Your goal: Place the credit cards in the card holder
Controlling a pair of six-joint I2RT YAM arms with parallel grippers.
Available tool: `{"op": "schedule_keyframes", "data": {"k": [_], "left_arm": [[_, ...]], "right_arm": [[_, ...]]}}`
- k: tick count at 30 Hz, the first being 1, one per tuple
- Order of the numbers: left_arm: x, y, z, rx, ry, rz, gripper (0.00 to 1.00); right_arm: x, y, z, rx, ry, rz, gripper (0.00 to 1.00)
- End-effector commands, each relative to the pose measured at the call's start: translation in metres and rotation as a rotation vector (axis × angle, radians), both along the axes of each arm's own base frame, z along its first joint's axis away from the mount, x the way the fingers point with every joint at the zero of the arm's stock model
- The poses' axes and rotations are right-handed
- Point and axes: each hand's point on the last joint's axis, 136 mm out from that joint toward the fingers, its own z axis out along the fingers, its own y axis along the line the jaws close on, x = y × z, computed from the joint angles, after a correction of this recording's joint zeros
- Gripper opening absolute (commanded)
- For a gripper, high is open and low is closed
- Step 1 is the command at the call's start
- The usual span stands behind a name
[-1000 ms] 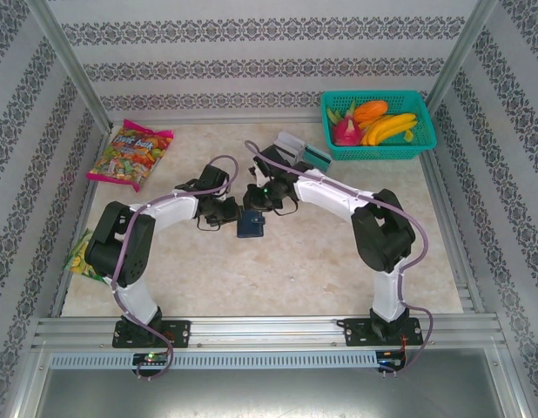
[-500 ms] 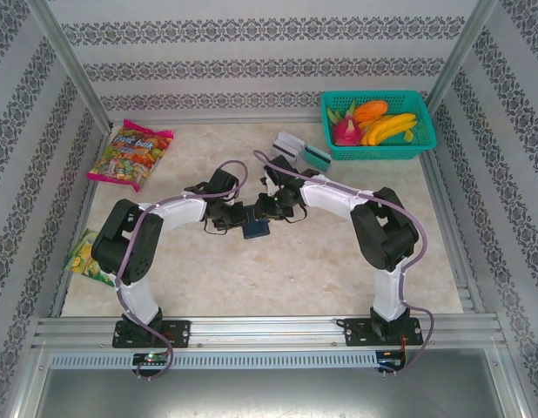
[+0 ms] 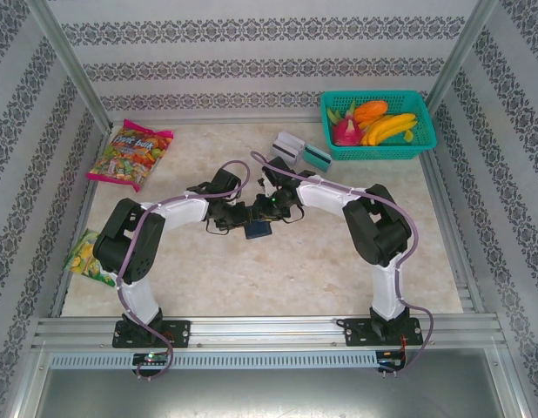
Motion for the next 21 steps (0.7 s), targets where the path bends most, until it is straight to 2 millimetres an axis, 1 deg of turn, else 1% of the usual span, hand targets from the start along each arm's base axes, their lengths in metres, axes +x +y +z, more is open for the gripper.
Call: {"op": "schedule_keyframes", "data": {"k": [1,5,7,9,10,13,15,17,19,21], "left_arm": [[0.001,-0.007,-0.004,0.004,0.011,-0.007,0.19],[0.002,-0.012,-0.005,-0.001,0.013,-0.008,0.19],[0.001,-0.012,-0.005,0.002,0.013,-0.008,0.19],[0.000,-0.009,-0.005,0.016,0.014,-0.008,0.18],[0.001,-0.008,-0.005,0.023,0.011,-0.008,0.18],[0.001,-0.005,-0.003,0.038,0.008,-0.011,0.18],[0.002,-0.007,0.001,0.033,0.001,-0.013,0.18],[0.005,-0.009,0.008,0.022,-0.011,-0.014,0.19],[0.007,-0.010,0.017,0.016,-0.028,-0.012,0.19],[0.009,-0.009,0.025,0.019,-0.043,-0.013,0.20]], "right_arm": [[0.004,0.005,-0.006,0.035,0.015,0.000,0.25],[0.002,0.008,-0.011,0.053,0.031,-0.001,0.25],[0.000,0.006,-0.012,0.057,0.038,-0.002,0.25],[0.001,0.002,-0.009,0.062,0.032,-0.014,0.25],[0.002,0.001,-0.006,0.071,0.027,-0.018,0.25],[0.005,-0.001,0.012,0.095,-0.004,-0.017,0.25],[0.008,-0.002,0.026,0.097,-0.027,-0.011,0.25],[0.009,-0.005,0.036,0.101,-0.042,-0.009,0.26],[0.009,-0.011,0.042,0.107,-0.050,-0.023,0.27],[0.010,-0.023,0.040,0.101,-0.047,-0.053,0.27]]}}
